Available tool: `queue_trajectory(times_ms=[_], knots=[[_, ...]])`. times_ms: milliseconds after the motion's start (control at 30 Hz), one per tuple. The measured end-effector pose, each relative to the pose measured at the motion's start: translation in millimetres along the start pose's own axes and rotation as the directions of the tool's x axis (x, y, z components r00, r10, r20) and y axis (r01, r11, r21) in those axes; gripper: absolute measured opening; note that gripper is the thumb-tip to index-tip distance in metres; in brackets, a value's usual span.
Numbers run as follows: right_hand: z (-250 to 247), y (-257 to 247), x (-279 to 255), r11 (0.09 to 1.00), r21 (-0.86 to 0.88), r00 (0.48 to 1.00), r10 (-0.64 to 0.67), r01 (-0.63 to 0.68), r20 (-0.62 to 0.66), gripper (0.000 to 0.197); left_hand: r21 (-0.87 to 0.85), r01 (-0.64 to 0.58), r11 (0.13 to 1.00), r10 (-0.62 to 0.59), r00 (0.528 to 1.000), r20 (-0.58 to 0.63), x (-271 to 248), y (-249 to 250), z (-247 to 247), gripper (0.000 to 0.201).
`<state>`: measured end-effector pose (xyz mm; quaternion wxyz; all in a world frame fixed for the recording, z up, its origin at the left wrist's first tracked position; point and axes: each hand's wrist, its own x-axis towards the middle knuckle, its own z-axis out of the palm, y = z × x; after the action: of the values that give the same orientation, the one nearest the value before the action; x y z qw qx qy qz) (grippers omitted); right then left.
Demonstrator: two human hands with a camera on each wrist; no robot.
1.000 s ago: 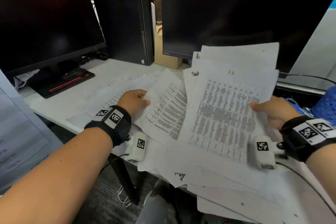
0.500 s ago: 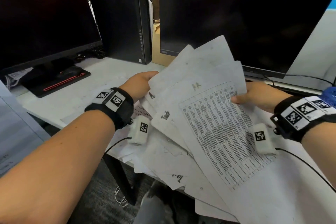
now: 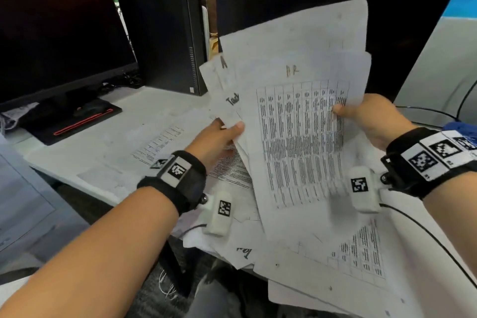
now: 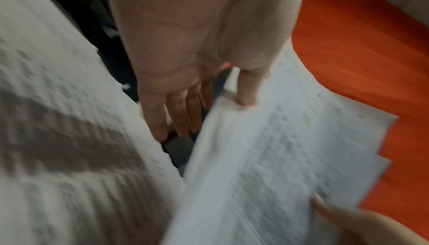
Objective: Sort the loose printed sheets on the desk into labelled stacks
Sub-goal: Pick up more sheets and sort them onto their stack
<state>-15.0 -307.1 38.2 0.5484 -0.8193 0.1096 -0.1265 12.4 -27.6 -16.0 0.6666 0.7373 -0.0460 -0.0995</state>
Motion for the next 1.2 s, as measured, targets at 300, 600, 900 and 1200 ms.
queue_trajectory(times_ms=[300, 600, 900, 1200], knots=[[-2, -46, -35, 0.916, 0.126, 0.900, -0.338, 0.382, -0.275, 0.038, 0.004, -0.501, 0.865, 0.443, 0.762, -0.473, -15, 105, 52, 0.038], [-17, -30, -54, 0.881, 0.282, 0.923, -0.338, 0.379, -0.185, 0.044, 0.100, -0.492, 0.865, 0.499, 0.819, -0.284, -28, 97, 51, 0.046], [-37, -91, -31, 0.739, -0.004, 0.649, -0.595, 0.674, -0.474, 0.046, 0.045, -0.394, 0.918, 0.393, 0.887, -0.244, -24, 76, 50, 0.052], [-30, -108, -16, 0.794, -0.302, 0.758, -0.601, 0.528, -0.254, 0.026, 0.006, -0.372, 0.928, 0.364, 0.905, -0.221, -13, 69, 44, 0.054]])
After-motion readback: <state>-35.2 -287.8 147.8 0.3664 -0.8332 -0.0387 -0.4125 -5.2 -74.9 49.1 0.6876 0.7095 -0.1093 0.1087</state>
